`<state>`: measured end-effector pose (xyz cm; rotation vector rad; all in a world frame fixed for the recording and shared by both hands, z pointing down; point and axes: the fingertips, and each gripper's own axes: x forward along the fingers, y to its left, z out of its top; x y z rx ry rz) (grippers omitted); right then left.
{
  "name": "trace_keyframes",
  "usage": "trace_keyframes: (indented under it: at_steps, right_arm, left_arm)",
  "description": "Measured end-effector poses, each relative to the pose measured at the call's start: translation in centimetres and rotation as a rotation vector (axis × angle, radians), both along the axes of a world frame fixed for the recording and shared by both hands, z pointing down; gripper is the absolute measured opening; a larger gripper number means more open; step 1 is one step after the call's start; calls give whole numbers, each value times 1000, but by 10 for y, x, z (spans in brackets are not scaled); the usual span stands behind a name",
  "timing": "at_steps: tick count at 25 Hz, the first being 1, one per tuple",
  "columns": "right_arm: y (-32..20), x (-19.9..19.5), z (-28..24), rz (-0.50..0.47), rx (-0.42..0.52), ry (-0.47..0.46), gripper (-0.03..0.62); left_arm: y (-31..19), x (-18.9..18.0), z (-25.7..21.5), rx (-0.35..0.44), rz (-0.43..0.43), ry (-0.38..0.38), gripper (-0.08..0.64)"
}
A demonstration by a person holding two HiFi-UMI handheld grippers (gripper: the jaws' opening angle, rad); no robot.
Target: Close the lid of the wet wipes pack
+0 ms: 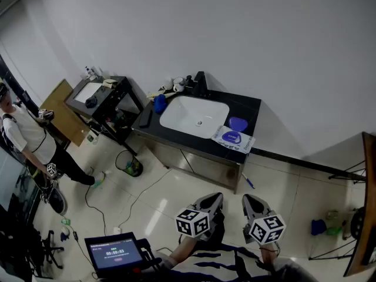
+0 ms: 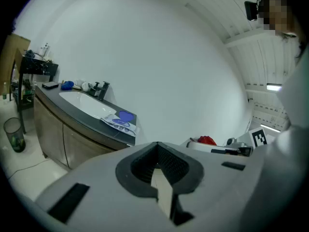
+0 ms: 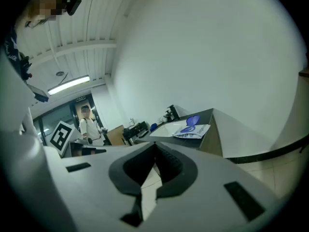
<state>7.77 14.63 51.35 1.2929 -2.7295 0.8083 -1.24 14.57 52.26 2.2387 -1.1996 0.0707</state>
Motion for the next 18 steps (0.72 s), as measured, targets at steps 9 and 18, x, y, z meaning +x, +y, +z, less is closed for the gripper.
trace_keyframes:
  at_steps: [9,18]
  right_arm:
    - [-139,-2,-5,132,5,-25,-8]
    - [-249,-17,6,236,-30,17,-8]
  left_arm:
    - [-166,-40,15,-22,47,-52,0]
    - [-298,-53,43,-74,145,-56,1]
